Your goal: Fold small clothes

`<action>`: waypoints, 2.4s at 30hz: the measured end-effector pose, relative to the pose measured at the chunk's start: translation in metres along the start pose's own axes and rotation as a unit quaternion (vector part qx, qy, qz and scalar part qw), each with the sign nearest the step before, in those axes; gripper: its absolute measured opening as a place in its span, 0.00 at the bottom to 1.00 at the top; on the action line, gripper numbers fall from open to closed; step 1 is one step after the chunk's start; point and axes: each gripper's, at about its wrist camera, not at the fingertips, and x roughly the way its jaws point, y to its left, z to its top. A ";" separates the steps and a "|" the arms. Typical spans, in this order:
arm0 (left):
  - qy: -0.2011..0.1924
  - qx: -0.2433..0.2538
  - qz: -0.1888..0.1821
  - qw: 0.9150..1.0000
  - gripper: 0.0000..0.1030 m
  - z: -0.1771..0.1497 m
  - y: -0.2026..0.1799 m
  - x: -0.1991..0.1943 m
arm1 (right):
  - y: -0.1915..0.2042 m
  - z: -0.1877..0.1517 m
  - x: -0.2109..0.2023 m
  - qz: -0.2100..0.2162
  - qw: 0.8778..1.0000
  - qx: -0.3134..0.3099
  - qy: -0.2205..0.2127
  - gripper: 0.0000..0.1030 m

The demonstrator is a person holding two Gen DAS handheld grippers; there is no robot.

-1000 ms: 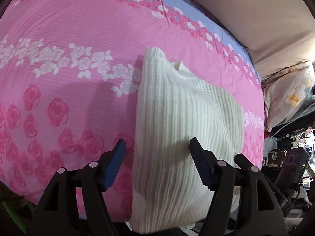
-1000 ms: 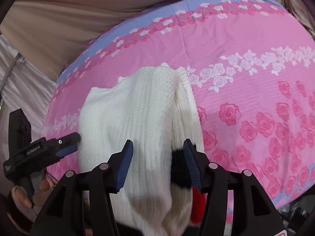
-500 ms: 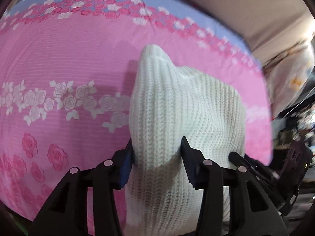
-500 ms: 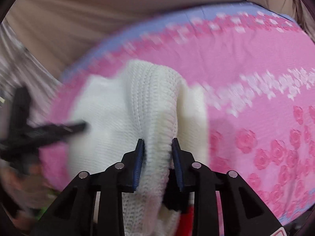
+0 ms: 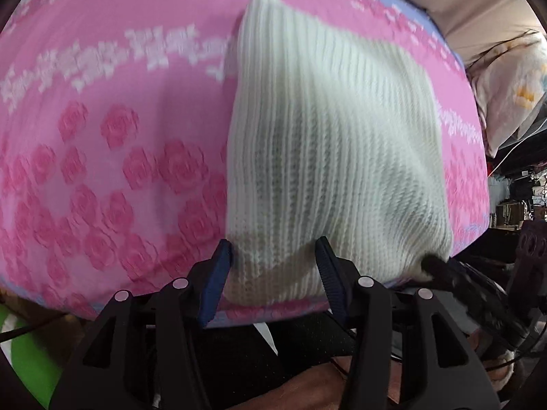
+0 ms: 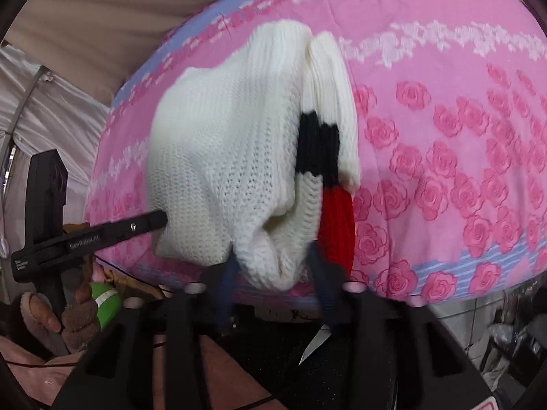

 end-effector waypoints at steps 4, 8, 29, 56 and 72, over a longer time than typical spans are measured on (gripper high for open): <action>-0.009 0.005 0.012 1.000 0.19 -0.003 0.005 -0.015 | 0.015 0.007 -0.040 0.046 0.998 -0.010 -0.048 0.12; 0.014 0.001 0.054 0.998 0.13 -0.010 0.016 -0.005 | 0.009 -0.001 -0.014 -0.020 0.998 -0.052 -0.015 0.12; -0.098 0.063 0.143 0.983 0.30 0.010 -0.023 -0.050 | 0.025 0.047 0.039 -0.063 0.997 -0.045 -0.017 0.02; -0.109 -0.001 0.081 0.991 0.69 0.031 -0.016 -0.039 | 0.012 0.067 0.052 -0.006 1.000 0.012 -0.019 0.30; -0.176 -0.126 0.075 0.973 0.69 0.013 0.078 -0.095 | 0.173 0.089 0.018 0.086 0.983 -0.155 -0.053 0.14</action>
